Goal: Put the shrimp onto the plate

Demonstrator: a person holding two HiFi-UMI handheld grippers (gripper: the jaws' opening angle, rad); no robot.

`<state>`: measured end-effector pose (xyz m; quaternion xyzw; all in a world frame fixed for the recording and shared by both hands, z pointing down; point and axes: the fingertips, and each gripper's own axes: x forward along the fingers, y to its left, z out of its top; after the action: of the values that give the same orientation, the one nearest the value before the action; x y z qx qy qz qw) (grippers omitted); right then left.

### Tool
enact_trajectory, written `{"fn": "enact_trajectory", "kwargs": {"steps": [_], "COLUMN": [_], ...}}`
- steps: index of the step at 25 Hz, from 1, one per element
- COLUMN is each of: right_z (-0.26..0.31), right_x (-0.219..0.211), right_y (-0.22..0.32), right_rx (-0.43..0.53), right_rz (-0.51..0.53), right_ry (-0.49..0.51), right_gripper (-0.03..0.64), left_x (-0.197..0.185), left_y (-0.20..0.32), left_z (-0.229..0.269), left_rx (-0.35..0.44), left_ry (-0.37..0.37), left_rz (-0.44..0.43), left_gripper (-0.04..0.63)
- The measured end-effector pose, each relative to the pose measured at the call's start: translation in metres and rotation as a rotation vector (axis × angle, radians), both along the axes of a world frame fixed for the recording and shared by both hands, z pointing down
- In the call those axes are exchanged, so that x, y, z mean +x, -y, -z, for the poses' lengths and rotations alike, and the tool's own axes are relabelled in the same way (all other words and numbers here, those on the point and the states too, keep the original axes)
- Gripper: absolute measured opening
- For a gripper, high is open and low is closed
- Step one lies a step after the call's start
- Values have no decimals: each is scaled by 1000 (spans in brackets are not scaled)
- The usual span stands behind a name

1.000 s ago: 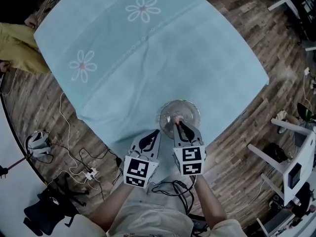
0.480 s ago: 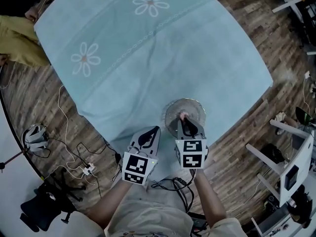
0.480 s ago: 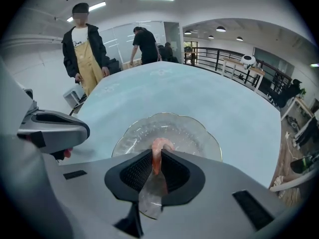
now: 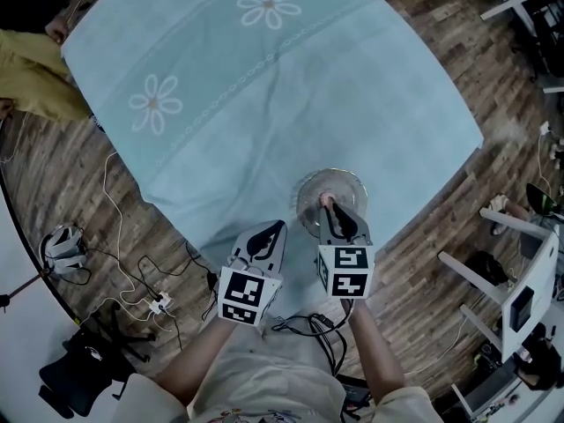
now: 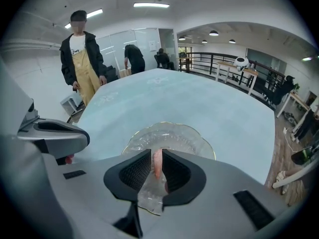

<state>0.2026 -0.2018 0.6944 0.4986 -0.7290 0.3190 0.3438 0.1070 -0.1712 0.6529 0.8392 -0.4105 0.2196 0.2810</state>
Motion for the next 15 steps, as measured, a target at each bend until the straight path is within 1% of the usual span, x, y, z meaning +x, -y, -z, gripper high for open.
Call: {"fn": "enact_trajectory", "kwargs": {"steps": [4, 7, 11, 15], "right_z": [17, 32, 62, 89], "right_x": [-4, -8, -12, -22], "right_y": [0, -2, -6, -20], "right_rx": [44, 75, 129, 155], "right_rz": [-22, -34, -49, -61], "right_ry": [10, 13, 11, 21], "right_gripper": [78, 72, 65, 57], "left_x": [-4, -13, -20, -27], "left_y": [-3, -5, -6, -13], "left_z": [11, 20, 48, 78], "left_rx": [23, 36, 61, 103], "left_ry": [-5, -12, -44, -74], "left_rz": [-17, -8, -6, -32], "left_gripper": [0, 0, -1, 0]}}
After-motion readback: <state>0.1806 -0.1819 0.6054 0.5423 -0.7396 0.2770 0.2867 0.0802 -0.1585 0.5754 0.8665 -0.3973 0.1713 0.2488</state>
